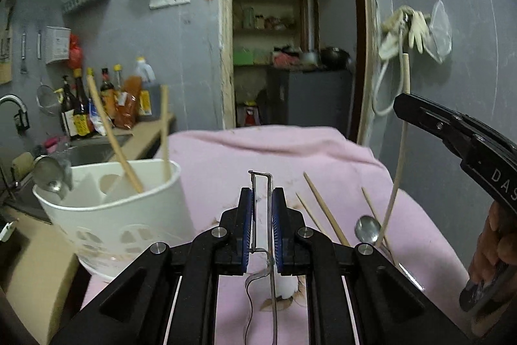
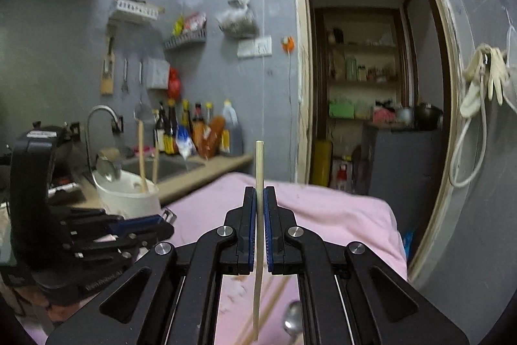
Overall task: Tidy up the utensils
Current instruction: 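Lift and carry the peeler and chopstick over the white holder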
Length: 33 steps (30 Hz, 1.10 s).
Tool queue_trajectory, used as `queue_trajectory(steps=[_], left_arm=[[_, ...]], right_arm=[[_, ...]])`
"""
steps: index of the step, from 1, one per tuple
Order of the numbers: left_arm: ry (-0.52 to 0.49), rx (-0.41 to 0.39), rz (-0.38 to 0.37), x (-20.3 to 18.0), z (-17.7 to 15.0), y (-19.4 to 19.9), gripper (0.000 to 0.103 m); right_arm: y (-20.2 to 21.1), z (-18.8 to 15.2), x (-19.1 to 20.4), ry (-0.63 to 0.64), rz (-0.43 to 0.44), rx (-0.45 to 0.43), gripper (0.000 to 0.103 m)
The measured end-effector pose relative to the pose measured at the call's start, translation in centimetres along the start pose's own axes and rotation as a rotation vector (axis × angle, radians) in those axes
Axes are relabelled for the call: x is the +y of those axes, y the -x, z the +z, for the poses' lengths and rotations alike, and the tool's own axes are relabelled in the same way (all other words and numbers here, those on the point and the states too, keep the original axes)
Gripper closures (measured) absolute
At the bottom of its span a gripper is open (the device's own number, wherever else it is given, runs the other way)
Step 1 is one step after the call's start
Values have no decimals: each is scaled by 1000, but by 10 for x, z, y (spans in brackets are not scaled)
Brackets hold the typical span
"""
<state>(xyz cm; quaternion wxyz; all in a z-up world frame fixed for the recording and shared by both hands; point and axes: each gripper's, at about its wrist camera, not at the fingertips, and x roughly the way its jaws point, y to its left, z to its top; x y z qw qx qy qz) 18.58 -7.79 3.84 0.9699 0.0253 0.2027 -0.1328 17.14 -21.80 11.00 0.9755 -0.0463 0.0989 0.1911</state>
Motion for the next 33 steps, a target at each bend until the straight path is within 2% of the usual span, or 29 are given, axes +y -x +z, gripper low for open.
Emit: queue_trajectory(steps=[9, 23, 33], left_arm=[[79, -124, 38, 33, 25, 42, 94], [198, -317, 161, 114, 83, 99, 94], [309, -424, 304, 179, 91, 110, 94]], right_arm=[[4, 27, 22, -13, 40, -104, 100], [-13, 80, 69, -51, 168, -273, 100], [-41, 92, 98, -71, 242, -285, 100]])
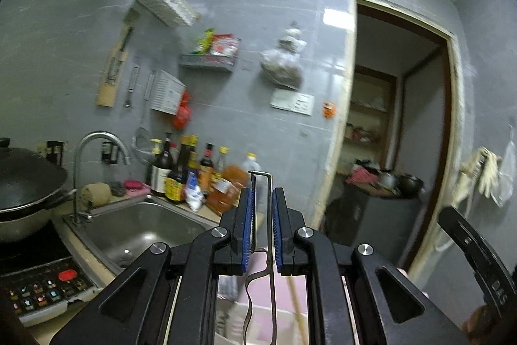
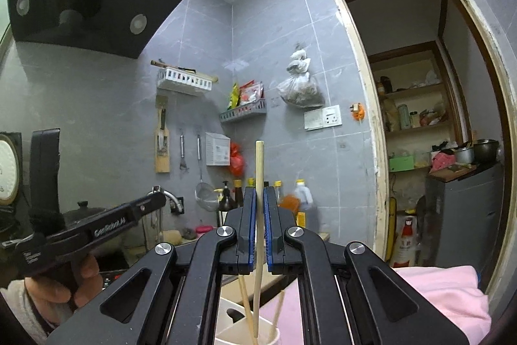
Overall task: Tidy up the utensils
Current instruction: 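Lift and carry the peeler and chopstick over the white holder, then open the left tool releasing the peeler while the right tool releases the chopstick into the holder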
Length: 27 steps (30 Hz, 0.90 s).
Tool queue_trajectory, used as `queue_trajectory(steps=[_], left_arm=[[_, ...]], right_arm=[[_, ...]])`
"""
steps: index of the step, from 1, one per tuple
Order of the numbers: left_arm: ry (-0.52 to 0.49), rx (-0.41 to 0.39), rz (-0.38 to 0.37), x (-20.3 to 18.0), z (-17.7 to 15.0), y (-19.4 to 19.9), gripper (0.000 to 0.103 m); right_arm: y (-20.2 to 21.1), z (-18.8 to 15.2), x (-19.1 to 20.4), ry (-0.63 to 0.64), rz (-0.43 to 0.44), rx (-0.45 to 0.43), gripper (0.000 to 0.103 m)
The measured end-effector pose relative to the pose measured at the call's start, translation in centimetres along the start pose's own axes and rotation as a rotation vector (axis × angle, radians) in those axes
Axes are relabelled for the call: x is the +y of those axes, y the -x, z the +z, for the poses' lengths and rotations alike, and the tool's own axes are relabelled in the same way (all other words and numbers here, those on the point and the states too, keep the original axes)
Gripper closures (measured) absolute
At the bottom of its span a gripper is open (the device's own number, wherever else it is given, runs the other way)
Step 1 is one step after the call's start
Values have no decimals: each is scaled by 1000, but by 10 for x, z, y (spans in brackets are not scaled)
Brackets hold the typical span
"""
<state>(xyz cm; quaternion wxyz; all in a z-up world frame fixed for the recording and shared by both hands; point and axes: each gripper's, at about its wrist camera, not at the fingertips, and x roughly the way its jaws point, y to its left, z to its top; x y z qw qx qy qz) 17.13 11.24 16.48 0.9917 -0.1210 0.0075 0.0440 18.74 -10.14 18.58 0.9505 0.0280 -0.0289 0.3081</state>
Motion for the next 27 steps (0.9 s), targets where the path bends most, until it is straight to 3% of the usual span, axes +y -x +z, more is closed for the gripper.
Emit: queue_trajectory(steps=[11, 27], left_arm=[[9, -88, 106, 18, -27, -20, 94], [53, -87, 104, 30, -56, -42, 94]], right_arm=[[-33, -31, -2, 23, -43, 62, 100], [-47, -65, -7, 2, -29, 131, 100]])
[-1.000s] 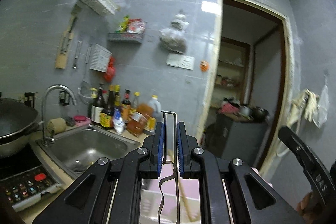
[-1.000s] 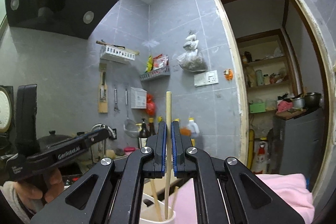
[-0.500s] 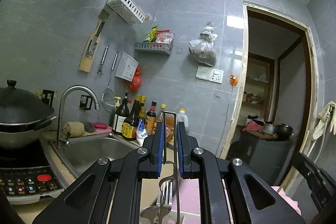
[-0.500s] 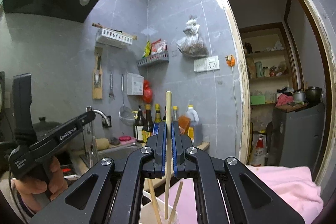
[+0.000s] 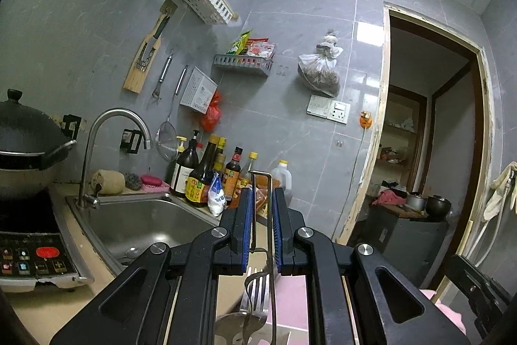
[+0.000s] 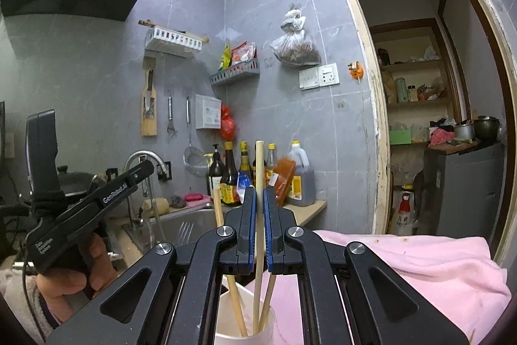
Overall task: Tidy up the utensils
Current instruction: 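Open the left tool releasing the peeler while the right tool releases the chopstick into the holder, then move both tools back to the remaining chopsticks on the cloth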
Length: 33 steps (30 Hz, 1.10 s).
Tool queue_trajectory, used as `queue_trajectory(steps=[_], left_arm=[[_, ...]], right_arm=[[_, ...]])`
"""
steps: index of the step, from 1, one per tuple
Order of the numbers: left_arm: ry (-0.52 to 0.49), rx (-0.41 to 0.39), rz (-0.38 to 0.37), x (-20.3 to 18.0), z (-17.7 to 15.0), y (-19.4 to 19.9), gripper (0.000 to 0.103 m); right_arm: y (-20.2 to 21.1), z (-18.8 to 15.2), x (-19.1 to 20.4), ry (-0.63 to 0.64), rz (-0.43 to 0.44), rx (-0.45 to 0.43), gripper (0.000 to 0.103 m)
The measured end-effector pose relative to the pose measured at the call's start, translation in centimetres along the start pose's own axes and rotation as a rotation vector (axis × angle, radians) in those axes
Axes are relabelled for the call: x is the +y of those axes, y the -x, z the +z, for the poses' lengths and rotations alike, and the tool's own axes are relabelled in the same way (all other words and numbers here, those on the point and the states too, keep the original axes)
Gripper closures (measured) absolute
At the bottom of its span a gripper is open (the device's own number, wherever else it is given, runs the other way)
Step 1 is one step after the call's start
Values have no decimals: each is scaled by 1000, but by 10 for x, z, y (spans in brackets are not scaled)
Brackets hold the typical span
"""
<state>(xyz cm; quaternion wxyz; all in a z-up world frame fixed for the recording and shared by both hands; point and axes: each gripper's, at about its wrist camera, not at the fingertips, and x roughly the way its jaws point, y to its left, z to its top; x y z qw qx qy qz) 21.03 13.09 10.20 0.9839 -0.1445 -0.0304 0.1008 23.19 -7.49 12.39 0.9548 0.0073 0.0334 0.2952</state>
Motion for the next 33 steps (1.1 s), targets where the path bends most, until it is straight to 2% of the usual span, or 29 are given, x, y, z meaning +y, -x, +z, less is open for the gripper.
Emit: queue_trajectory(steps=[4, 9, 16, 18, 20, 23, 27, 29, 31, 33], left_arm=[[-26, 9, 6, -5, -9, 0, 94], [-52, 62, 5, -10, -20, 2, 93], [-9, 209, -95, -7, -17, 2, 91], [1, 231, -116, -7, -14, 4, 87], [1, 247, -135, -9, -9, 7, 79], [-7, 254, -151, -15, -3, 12, 73], [-29, 250, -168, -26, 3, 21, 64], [-44, 241, -185, -35, 4, 29, 54], [-60, 234, -210, -45, 4, 35, 46], [-86, 227, -232, -57, 4, 42, 41]], right_arm=[[-4, -8, -1, -3, 4, 26, 100], [-7, -14, -2, -13, 18, 68, 99], [-6, -18, -4, -20, 41, 90, 96], [-3, -17, -6, -23, 40, 82, 95], [0, -14, -8, -31, 40, 71, 92], [7, -8, -12, -39, 25, 53, 80], [20, -1, -21, -42, -15, 37, 77], [28, 3, -27, -43, -41, 31, 73], [41, 7, -34, -45, -69, 19, 60], [54, 10, -40, -44, -98, 6, 54]])
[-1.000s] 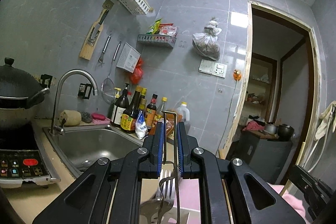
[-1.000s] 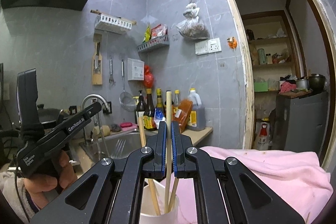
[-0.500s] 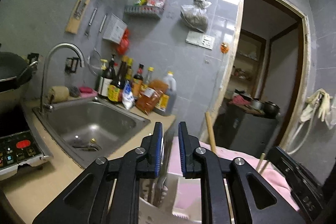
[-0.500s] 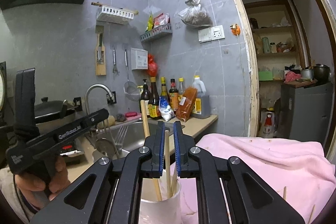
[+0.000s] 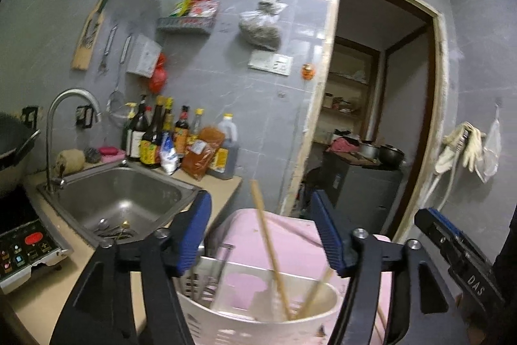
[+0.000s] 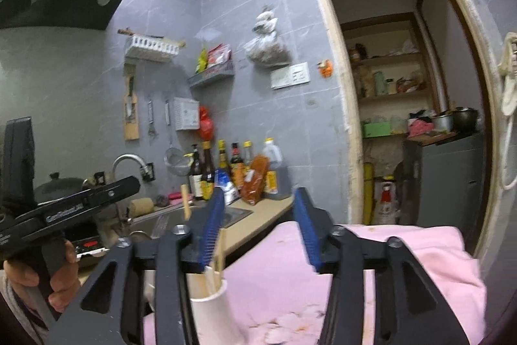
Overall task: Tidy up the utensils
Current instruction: 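Move both tools back to the remaining chopsticks on the cloth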
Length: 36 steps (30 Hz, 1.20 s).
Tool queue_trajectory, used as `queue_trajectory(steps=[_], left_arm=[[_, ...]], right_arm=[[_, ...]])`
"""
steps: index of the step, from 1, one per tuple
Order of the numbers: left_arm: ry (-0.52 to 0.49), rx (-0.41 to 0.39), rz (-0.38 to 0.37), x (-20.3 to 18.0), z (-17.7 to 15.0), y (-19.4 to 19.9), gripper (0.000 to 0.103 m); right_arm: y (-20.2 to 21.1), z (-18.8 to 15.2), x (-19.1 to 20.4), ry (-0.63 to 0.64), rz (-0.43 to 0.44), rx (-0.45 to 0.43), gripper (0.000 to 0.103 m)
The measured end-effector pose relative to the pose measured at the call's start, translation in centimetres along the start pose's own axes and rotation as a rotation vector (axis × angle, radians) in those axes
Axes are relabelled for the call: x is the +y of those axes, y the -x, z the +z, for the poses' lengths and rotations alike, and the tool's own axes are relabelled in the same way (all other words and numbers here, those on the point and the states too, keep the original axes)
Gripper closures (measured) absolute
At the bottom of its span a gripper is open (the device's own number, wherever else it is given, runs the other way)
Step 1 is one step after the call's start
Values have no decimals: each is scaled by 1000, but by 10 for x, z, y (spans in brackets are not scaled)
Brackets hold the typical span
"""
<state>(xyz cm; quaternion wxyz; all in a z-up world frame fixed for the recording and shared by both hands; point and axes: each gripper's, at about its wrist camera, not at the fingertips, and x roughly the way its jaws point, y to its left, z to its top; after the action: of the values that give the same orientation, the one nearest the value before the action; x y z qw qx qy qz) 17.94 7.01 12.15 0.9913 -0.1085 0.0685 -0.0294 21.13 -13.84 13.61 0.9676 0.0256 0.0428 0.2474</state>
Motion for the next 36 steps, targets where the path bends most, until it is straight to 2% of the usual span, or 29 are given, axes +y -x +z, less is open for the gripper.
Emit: queue_trajectory(steps=[3, 4, 6, 8, 12, 14, 18, 27, 33, 36], left_arm=[[-42, -7, -27, -19, -1, 4, 34], [-57, -8, -44, -28, -2, 6, 30], [-72, -11, -66, -39, -5, 9, 28], [-94, -7, -89, -52, -8, 11, 27], [-127, 18, -137, -76, -17, 9, 26], [-142, 42, -163, -86, -21, 6, 16], [-173, 92, -202, -103, -35, -3, 14], [-256, 279, -231, -133, -84, -36, 14], [-291, 427, -242, -143, -116, -61, 14], [-309, 525, -239, -148, -132, -78, 14]], right_arm=[[20, 6, -12, 10, -49, -10, 48], [26, 8, -15, 14, -63, -13, 38], [41, 11, -23, 19, -96, -25, 28], [56, 15, -31, 28, -132, -33, 27], [81, 17, -47, 47, -195, -19, 18], [89, 16, -55, 59, -222, -4, 14], [103, 9, -72, 60, -271, 38, 6], [103, -23, -118, -17, -338, 197, 5], [86, -52, -146, -108, -338, 355, 6], [77, -65, -155, -141, -329, 421, 9]])
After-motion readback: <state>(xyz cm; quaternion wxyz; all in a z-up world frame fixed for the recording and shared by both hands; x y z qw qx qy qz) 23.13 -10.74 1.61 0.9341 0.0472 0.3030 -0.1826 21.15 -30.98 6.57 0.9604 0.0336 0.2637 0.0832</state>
